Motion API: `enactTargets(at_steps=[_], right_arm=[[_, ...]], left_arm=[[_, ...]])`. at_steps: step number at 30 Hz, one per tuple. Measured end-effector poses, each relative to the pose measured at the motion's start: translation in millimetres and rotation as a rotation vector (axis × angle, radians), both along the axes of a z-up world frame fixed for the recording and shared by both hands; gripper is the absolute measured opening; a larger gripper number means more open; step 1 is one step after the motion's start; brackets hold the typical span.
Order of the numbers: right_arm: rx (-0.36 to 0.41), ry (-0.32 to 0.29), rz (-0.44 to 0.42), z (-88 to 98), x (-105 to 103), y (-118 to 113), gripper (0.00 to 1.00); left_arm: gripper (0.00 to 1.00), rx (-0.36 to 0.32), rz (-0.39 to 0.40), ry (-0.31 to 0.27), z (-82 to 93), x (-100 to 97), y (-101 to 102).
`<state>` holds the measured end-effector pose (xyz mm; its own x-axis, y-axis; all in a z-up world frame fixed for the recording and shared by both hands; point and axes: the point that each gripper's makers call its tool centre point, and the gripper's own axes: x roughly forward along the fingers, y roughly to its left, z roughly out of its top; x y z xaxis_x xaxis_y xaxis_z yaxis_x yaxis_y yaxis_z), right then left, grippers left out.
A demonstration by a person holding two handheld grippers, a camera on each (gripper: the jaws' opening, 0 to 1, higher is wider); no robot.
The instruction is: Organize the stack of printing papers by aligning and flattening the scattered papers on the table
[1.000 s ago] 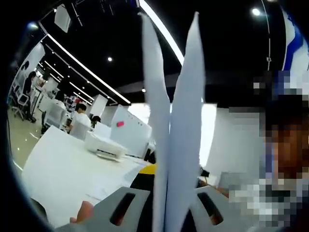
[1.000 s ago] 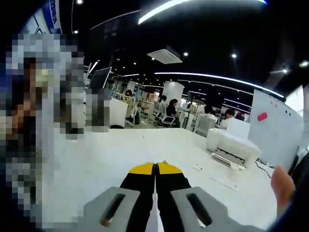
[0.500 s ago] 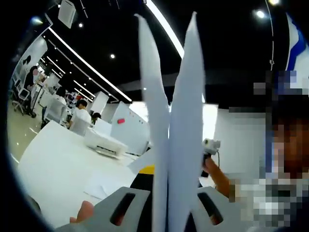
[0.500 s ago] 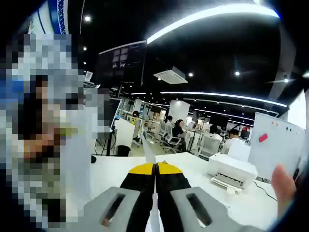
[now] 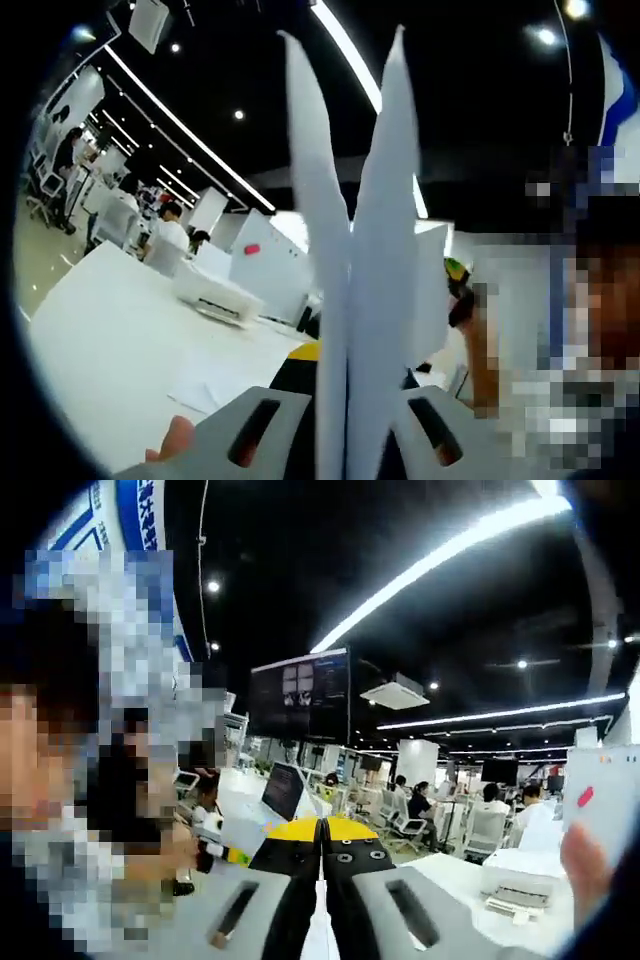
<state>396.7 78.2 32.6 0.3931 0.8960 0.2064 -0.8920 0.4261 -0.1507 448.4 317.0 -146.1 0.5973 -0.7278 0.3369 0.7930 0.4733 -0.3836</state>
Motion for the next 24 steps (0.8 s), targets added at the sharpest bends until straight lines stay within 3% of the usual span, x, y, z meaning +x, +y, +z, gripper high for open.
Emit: enactTargets(at_steps=[7,10,12,18,21,24], right_arm=[[0.116,0.073,0.177,8.0,-22.9,8.8,0.0],[0.186,0.126,0.239,6.1,-15.7,13.1,0.0],[0.214,0.165,0.263,-0.9,-7.1,19.0,0.0],[0.224,0.266,0.261,-53.6,37.2,47.9,0.0],[0.22,0.288,0.172,-79.4,72.4,48.8,0.0],[0.242,0.315,0.141,-93.9,92.6,45.5,0.0]], left_arm=[[0.06,-0.004,-0.005,0.062,-15.5,11.4,-5.3],[0.06,-0.012,-0.01,0.082,-20.1,16.3,-6.8],[0.06,-0.015,-0.018,0.091,-23.7,17.2,-12.7],[0.06,-0.031,-0.063,0.116,-30.7,16.0,-28.8],[0.06,-0.049,-0.075,0.136,-36.4,14.4,-32.5],[0.06,-0.094,-0.086,0.157,-38.4,14.9,-30.7]])
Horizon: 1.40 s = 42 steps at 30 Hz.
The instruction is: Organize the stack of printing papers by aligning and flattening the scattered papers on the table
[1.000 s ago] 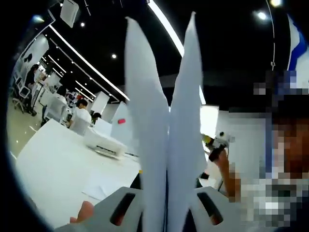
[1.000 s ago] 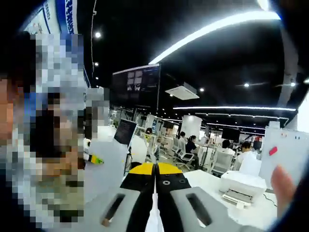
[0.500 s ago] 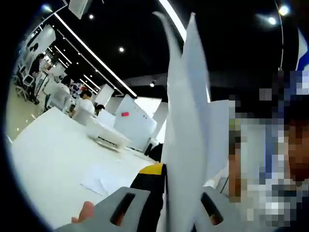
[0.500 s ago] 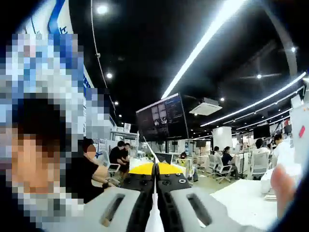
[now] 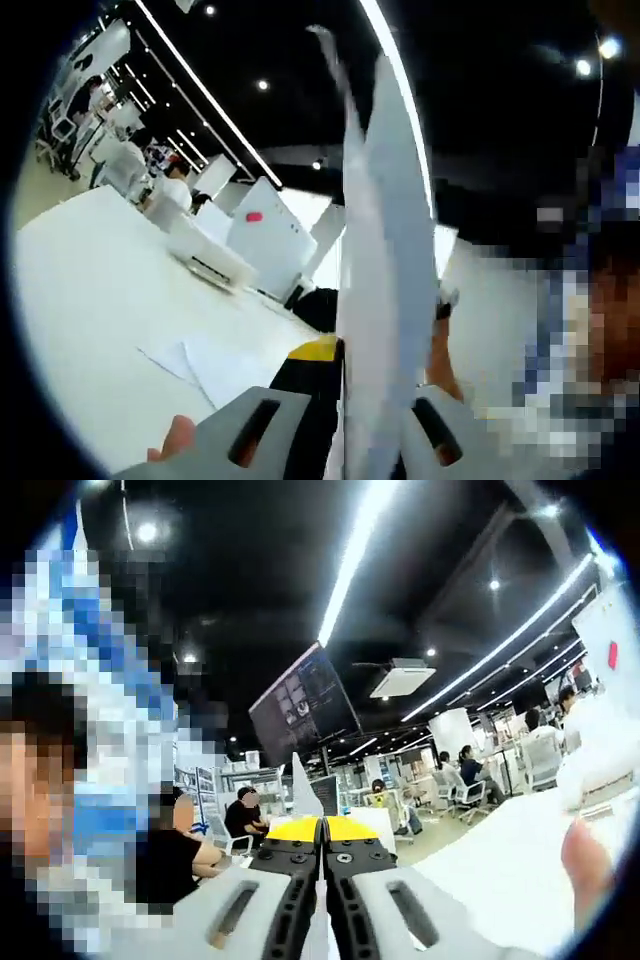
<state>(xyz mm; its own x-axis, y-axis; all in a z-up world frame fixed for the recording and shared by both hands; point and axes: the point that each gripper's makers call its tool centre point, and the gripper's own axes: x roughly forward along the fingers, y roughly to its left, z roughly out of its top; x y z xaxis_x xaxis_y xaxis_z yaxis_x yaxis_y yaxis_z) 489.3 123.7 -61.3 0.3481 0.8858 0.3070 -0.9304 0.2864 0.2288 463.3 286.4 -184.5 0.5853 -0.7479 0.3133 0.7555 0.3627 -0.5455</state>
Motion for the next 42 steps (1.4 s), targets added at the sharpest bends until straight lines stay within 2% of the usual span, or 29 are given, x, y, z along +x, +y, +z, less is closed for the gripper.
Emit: enactTargets(at_steps=[2,3,6,12,20,26,29,33,42], right_arm=[[-0.001,-0.001,-0.012,-4.6,5.6,-1.3,0.0],[0.004,0.003,-0.062,-12.3,16.8,-5.4,0.0],[0.013,0.013,-0.101,-19.8,29.9,-11.1,0.0],[0.041,0.044,-0.136,-31.3,46.0,-17.9,0.0],[0.059,0.066,-0.093,-37.7,39.1,-7.1,0.0],[0.074,0.072,-0.102,-33.2,41.2,-7.2,0.0],[0.103,0.103,-0.093,-32.2,45.0,-6.4,0.0],[0.105,0.111,-0.096,-35.8,45.6,0.3,0.0],[0.164,0.187,-0.062,-43.6,51.0,13.0,0.0]], left_arm=[[0.06,-0.027,-0.009,0.011,0.2,-0.3,0.6],[0.06,-0.051,-0.012,0.032,-3.1,1.0,2.5],[0.06,-0.073,-0.015,0.052,-8.2,2.8,3.5],[0.06,-0.107,-0.012,0.094,-16.0,8.0,3.7],[0.06,-0.138,-0.021,0.116,-15.9,12.4,3.1],[0.06,-0.135,-0.003,0.09,-15.2,9.8,-0.4],[0.07,-0.143,0.009,0.074,-13.4,11.3,1.5],[0.08,-0.164,0.01,0.082,-12.1,14.6,3.9],[0.09,-0.189,0.03,0.089,-12.1,20.3,9.6]])
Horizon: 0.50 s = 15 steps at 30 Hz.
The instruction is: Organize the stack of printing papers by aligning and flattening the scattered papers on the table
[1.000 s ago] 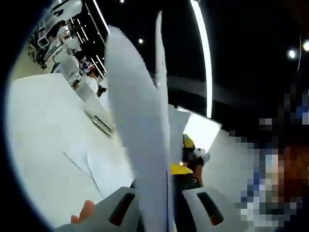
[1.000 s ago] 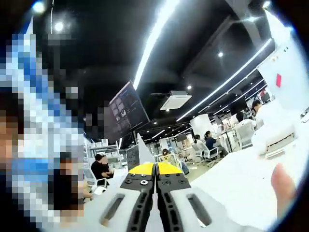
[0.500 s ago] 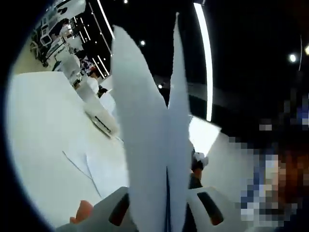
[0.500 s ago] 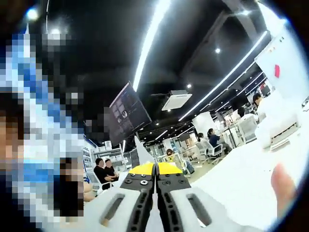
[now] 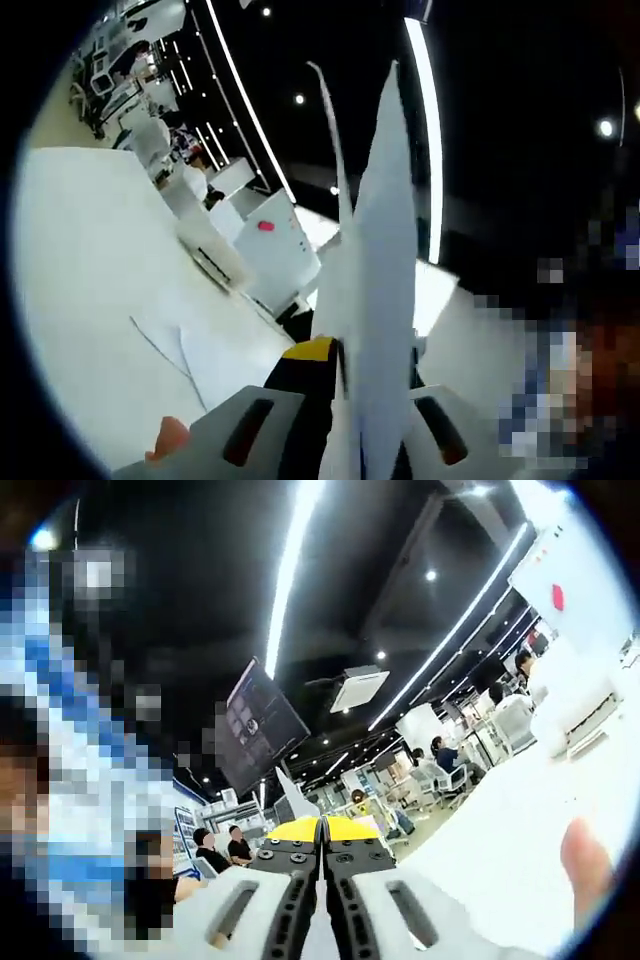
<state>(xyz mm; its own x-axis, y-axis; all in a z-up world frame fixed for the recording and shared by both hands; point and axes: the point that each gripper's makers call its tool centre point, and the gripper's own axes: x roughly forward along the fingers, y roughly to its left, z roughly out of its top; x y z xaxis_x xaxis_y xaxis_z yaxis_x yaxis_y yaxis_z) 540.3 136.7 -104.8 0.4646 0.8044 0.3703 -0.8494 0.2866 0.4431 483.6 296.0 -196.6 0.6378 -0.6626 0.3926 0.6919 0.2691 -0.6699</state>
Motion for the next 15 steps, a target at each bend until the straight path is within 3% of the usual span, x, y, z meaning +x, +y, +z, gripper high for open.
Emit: enactTargets(at_steps=[15], right_arm=[[0.053,0.096,0.043,-23.8,-4.8,23.6,0.0]], left_arm=[[0.09,-0.022,0.019,0.005,2.5,9.1,7.6]])
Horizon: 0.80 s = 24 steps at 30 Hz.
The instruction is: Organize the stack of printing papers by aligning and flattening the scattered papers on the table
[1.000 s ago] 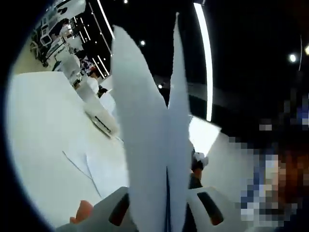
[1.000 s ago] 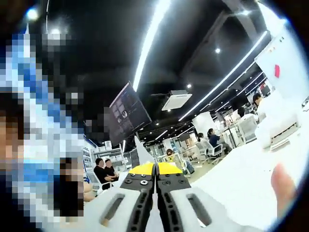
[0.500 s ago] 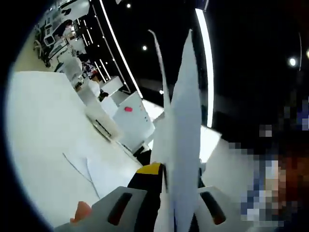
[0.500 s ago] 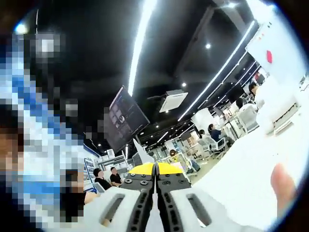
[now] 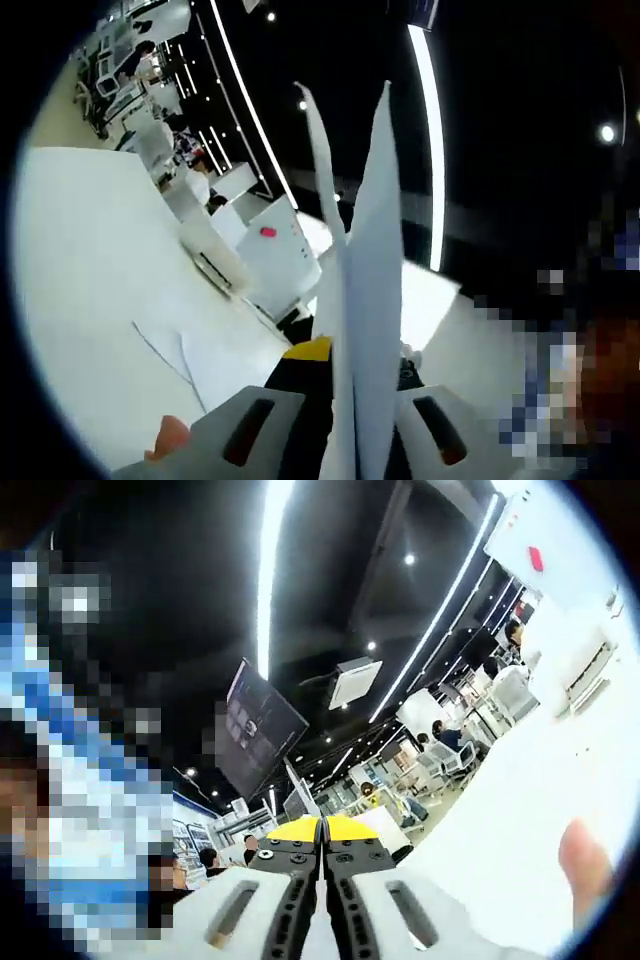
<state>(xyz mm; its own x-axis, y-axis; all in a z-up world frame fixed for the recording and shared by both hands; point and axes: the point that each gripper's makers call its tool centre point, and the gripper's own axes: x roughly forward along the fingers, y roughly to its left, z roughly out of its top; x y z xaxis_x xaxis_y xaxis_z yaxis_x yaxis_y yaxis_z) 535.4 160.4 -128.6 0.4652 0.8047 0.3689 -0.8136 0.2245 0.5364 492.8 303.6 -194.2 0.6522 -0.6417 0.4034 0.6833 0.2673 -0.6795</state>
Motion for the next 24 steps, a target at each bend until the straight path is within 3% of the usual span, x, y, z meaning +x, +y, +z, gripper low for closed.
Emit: enactTargets(at_steps=[6,16,24], right_arm=[[0.026,0.023,0.026,-6.3,-7.4,10.6,0.0],[0.157,0.061,0.099,13.7,-17.3,0.2,0.0],[0.175,0.121,0.1,3.2,-11.3,-2.7,0.0]], left_arm=[[0.09,0.004,0.006,0.003,-1.5,-0.5,-3.0],[0.09,-0.01,0.011,0.004,-1.8,-0.6,-0.4],[0.15,-0.018,0.006,-0.011,5.6,0.4,1.1]])
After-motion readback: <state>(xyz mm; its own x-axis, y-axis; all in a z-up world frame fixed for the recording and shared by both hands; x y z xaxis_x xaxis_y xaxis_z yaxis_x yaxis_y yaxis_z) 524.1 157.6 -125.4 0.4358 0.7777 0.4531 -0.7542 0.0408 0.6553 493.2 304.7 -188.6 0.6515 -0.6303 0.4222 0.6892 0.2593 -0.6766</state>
